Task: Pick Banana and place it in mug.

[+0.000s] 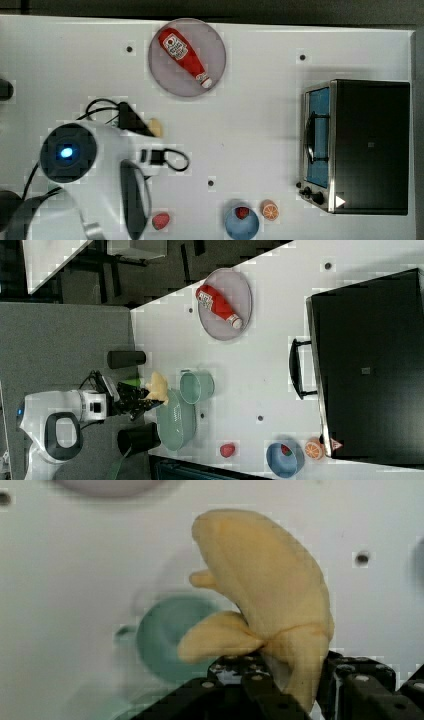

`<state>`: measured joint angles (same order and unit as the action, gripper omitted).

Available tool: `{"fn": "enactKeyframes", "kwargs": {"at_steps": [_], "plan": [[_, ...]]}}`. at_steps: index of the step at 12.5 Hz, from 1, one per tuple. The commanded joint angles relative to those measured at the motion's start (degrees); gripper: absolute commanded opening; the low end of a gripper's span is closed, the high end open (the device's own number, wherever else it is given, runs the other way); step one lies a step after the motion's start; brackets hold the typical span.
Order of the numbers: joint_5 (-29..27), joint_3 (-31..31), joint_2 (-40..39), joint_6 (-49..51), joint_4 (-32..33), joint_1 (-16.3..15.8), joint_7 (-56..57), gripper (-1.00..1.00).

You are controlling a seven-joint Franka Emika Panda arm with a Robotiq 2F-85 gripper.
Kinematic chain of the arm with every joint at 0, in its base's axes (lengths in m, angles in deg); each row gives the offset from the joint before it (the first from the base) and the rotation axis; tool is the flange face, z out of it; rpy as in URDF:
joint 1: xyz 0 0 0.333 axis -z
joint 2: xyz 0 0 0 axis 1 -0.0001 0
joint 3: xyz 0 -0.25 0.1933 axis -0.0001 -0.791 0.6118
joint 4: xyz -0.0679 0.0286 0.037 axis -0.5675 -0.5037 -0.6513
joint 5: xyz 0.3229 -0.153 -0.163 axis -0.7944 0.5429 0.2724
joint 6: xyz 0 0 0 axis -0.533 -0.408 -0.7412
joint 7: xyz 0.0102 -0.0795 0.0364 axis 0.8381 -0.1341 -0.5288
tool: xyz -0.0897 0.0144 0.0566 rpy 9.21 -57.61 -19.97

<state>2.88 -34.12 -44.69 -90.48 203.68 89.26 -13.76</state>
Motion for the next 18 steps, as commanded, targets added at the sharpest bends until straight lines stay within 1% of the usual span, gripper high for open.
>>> {"fn": "enactKeyframes", "kwargs": {"at_steps": [1,4,6,7,10,11,13,17,18], "plan": [[-1.8,4.3,-2.2,-5.3,0.6,-0.9,-14.4,-0.46],[-0.3,6.6,-9.3,-10.5,0.6,-0.9,-21.6,-0.46],[4.3,6.6,-13.5,-11.6,0.6,-0.9,-24.0,-0.46],[5.9,6.7,-15.1,-14.8,0.5,-0.9,-24.1,-0.46],[6.4,6.3,-19.5,-20.5,1.8,-0.9,-26.9,-0.46],[7.2,6.3,-20.4,-22.5,2.2,-0.9,-27.1,-0.40],[7.7,6.2,-20.9,-24.8,2.9,-0.9,-27.4,0.02],[7.7,5.8,-19.3,-24.2,3.1,-0.9,-27.4,0.92],[7.7,5.7,-18.9,-24.3,3.1,-0.8,-27.5,1.00]]}}
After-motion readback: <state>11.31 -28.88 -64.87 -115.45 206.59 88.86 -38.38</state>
